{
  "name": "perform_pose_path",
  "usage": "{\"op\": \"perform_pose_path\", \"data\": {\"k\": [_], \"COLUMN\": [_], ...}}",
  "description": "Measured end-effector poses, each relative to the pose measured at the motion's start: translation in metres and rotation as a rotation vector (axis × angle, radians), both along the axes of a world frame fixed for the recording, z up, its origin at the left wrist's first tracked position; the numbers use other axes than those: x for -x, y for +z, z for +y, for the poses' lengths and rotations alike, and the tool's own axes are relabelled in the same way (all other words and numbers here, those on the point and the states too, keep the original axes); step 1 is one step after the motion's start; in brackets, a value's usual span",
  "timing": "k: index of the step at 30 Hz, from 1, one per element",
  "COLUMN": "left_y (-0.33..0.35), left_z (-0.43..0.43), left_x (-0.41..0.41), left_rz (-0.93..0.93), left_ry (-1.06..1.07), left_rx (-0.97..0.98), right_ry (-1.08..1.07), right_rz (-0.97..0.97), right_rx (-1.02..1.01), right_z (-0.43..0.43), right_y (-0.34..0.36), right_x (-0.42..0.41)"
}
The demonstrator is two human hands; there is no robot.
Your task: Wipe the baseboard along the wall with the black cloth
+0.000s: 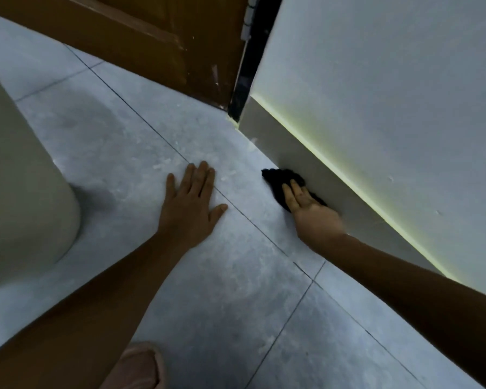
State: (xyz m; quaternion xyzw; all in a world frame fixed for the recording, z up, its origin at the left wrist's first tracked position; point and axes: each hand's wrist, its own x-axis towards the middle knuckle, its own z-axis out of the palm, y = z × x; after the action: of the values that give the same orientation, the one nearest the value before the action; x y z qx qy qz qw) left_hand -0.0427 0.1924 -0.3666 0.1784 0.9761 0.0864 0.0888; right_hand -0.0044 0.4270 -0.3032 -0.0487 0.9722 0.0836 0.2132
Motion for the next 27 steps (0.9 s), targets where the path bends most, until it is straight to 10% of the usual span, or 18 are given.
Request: {"op": "perform_pose_path", "data": {"k": [27], "left_y": [0.007], "left_z": [-0.031], "left_x": [0.008], "left_rz": [-0.079], "left_ry": [0.101], "left_rx": [-0.013], "right_ry": [-0.119], "right_rz": [0.114], "right_rx": [0.194], "right_z": [-0.098], "right_y": [-0.021], "right_x": [0.123]}}
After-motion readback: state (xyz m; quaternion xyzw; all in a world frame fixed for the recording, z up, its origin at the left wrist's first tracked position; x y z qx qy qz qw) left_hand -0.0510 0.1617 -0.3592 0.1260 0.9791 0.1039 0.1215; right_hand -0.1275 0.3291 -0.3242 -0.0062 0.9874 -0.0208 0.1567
